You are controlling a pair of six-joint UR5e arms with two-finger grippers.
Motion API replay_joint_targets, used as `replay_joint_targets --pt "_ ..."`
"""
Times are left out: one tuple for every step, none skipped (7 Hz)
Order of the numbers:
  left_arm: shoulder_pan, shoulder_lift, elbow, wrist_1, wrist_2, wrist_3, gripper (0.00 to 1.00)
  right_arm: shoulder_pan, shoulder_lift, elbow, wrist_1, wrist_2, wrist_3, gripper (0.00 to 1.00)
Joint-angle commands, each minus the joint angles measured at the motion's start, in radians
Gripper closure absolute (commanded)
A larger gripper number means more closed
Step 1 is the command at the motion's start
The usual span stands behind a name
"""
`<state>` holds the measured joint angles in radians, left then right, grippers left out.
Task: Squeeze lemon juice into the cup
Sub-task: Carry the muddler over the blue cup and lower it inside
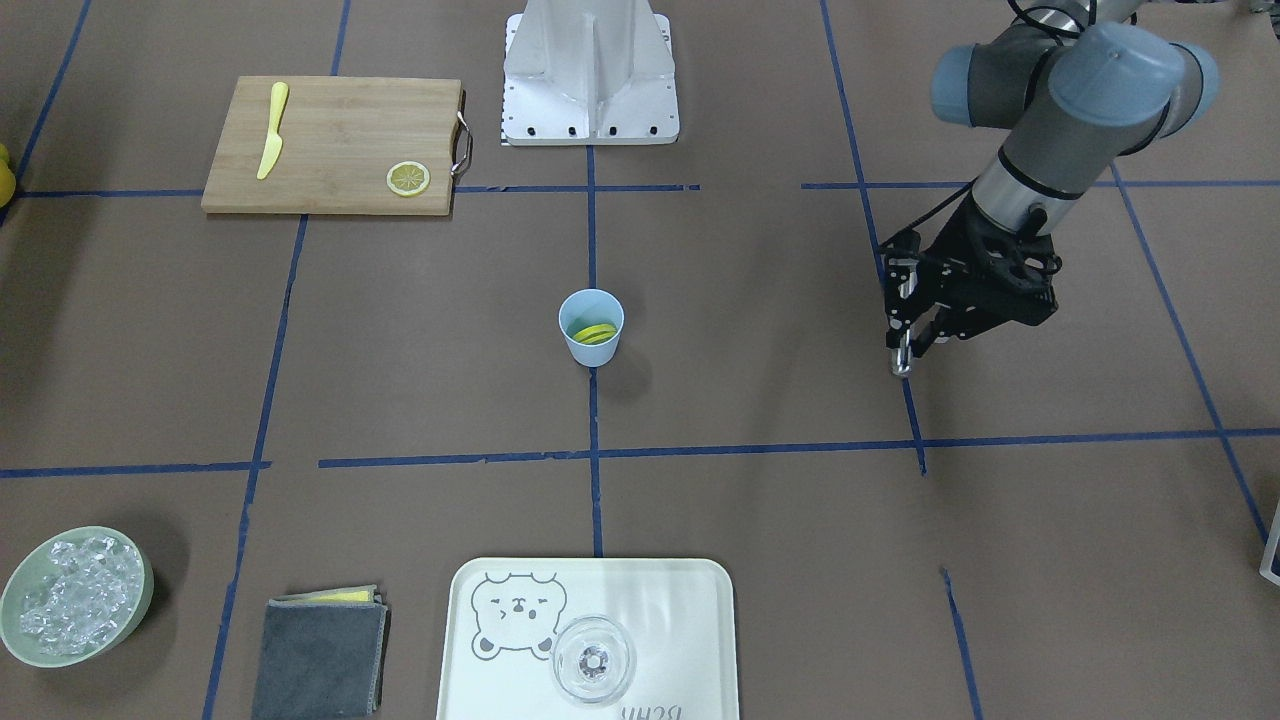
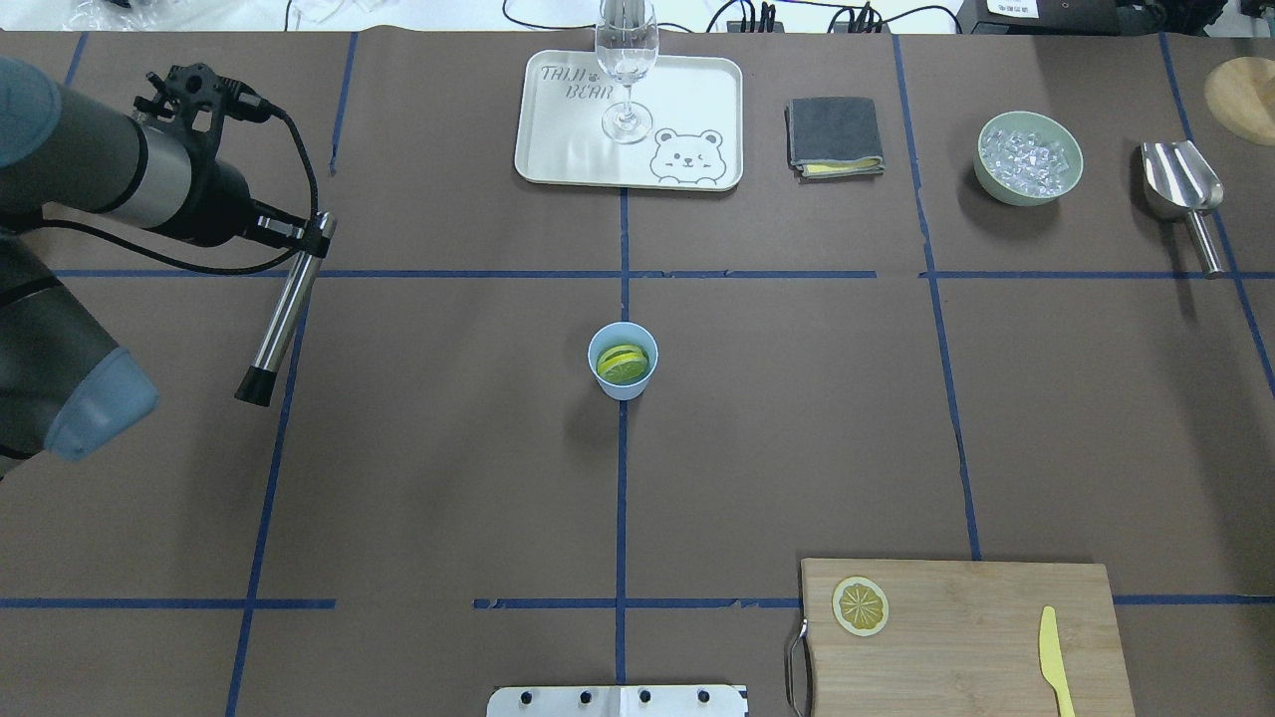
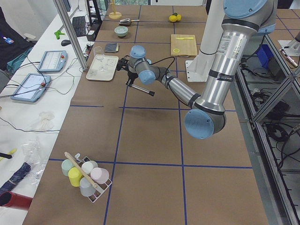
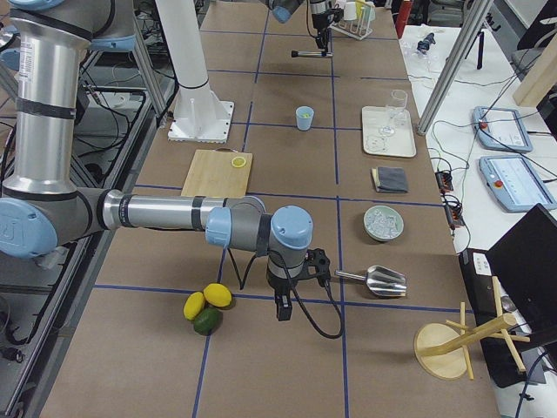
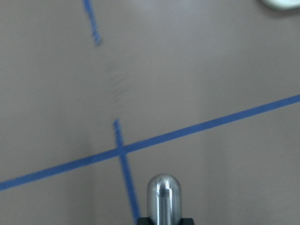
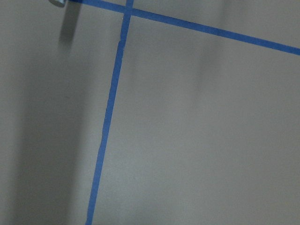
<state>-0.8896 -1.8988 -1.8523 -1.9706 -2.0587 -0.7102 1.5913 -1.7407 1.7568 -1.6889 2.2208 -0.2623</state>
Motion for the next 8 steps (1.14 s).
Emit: replay_joint_targets --pt "0.000 -0.063 -0.028 -0.163 0.002 0.000 1.00 0.001 0.000 -0.003 0.000 -0.001 0.005 0.00" --pt "0.000 -0.062 -0.027 -0.335 0.002 -0.011 1.00 0.001 0.000 -0.005 0.000 -0.001 0.003 0.00" --pt "0.000 -0.063 -0.024 -0.460 -0.001 -0.017 1.00 0.001 0.000 -0.005 -0.002 -0.001 0.006 0.00" --pt "0.000 -0.063 -0.018 -0.582 0.005 -0.011 1.00 0.001 0.000 -0.016 -0.005 0.000 0.009 0.00" --pt "0.004 -0.071 0.002 -0.703 0.049 -0.008 1.00 0.001 0.003 -0.031 -0.002 0.000 0.008 0.00" --pt "0.032 -0.089 0.049 -0.857 0.105 -0.015 1.00 0.009 0.003 -0.031 -0.002 0.000 0.008 0.00" --pt "0.094 -0.097 0.085 -1.013 0.200 -0.029 1.00 0.012 0.003 -0.031 0.000 -0.001 0.008 0.00" --pt "0.175 -0.141 0.149 -1.145 0.333 -0.020 1.00 0.013 0.003 -0.031 0.000 -0.003 0.006 0.00"
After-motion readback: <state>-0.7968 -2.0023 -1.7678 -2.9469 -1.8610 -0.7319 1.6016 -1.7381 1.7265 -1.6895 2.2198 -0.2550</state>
